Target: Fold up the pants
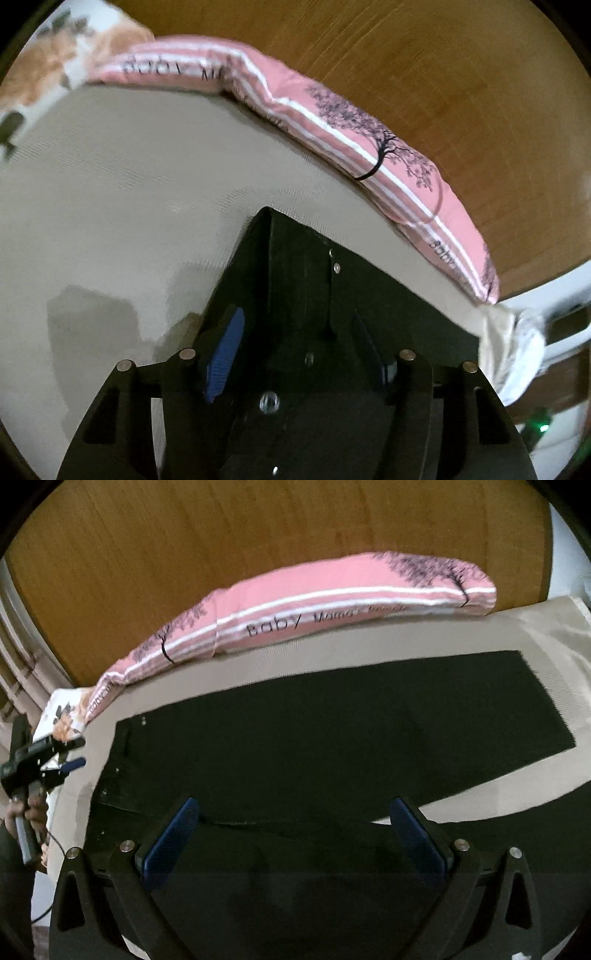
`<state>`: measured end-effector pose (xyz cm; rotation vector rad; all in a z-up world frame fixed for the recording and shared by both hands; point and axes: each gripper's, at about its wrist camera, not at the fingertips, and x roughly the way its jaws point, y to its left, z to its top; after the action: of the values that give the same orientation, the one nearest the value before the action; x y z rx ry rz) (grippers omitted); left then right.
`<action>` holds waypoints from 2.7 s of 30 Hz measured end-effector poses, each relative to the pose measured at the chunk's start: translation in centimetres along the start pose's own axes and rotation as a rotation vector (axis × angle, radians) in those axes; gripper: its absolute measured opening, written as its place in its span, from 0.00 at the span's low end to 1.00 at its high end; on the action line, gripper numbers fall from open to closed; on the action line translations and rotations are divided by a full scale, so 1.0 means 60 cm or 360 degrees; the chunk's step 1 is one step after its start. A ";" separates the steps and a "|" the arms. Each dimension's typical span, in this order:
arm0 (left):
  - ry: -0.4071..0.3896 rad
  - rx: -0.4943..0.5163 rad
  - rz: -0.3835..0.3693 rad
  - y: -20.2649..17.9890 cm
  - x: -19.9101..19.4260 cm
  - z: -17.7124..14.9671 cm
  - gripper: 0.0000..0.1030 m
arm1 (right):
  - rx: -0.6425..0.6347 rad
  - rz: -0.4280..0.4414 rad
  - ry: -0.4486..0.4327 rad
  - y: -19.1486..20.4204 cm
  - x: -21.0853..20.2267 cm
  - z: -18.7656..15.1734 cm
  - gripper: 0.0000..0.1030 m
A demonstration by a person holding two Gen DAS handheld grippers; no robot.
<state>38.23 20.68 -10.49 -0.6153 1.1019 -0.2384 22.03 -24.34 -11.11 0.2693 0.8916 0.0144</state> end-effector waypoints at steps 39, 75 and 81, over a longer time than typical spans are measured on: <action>-0.0254 0.0003 -0.0470 -0.034 0.053 0.059 0.07 | -0.0791 0.0287 0.0240 0.036 0.179 0.154 1.00; -0.0332 0.0211 -0.0284 -0.069 0.000 0.024 0.07 | -0.1447 0.0463 0.0886 -0.015 0.292 0.260 0.10; -0.0340 0.0278 -0.0273 -0.072 -0.022 0.015 0.08 | -0.1430 0.0231 0.0559 0.017 0.191 0.216 0.09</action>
<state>38.94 18.12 -6.73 -0.5650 0.8136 -0.4034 39.32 -24.89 -11.89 -0.5247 1.1235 0.5975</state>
